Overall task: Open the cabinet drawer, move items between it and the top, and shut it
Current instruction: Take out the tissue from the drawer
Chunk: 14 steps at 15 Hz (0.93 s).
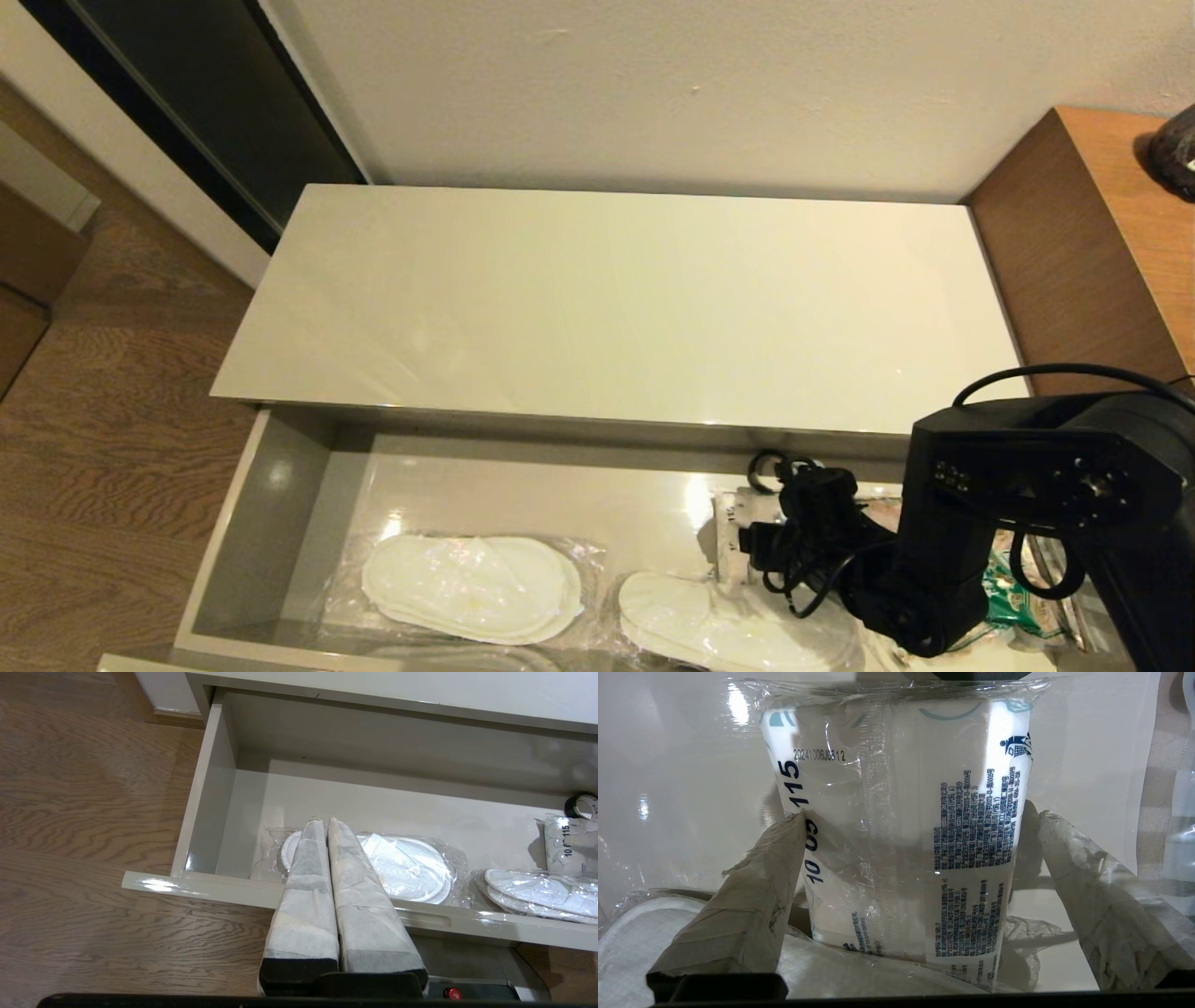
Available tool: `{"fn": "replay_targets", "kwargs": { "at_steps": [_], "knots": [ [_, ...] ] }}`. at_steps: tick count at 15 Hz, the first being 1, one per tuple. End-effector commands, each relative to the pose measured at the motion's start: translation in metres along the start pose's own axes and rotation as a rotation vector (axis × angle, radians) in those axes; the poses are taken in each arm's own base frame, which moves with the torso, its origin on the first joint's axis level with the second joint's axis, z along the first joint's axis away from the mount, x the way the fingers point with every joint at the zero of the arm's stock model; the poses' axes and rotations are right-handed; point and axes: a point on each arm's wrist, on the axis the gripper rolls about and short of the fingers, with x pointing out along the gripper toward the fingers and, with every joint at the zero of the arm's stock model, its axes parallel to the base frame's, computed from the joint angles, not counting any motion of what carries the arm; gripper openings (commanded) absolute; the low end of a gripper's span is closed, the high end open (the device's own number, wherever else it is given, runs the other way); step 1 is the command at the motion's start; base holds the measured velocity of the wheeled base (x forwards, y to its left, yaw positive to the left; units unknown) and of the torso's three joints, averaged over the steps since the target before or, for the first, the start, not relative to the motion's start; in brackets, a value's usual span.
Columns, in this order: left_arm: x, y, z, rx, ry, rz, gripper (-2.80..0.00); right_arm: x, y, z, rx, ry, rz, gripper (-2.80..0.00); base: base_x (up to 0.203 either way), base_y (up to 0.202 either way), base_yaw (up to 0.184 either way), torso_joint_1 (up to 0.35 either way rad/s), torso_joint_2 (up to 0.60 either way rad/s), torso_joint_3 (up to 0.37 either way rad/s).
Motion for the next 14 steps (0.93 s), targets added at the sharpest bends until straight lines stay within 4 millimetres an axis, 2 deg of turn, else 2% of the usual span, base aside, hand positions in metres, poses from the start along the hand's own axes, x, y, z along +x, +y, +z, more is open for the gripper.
{"fn": "replay_targets", "kwargs": {
  "at_steps": [1,14],
  "knots": [
    [0.0000,0.0000,0.0000,-0.001,0.000,0.000,-2.80,0.0004,-0.0001,-0.0002,0.004,-0.003,-0.001,0.00,0.000,0.000,0.000,0.000,0.00,0.000],
    [0.0000,0.0000,0.0000,-0.001,0.000,0.000,-2.80,0.0010,0.0002,-0.0017,-0.004,0.002,0.002,0.00,0.000,0.000,0.000,0.000,0.00,0.000]
  ]
}}
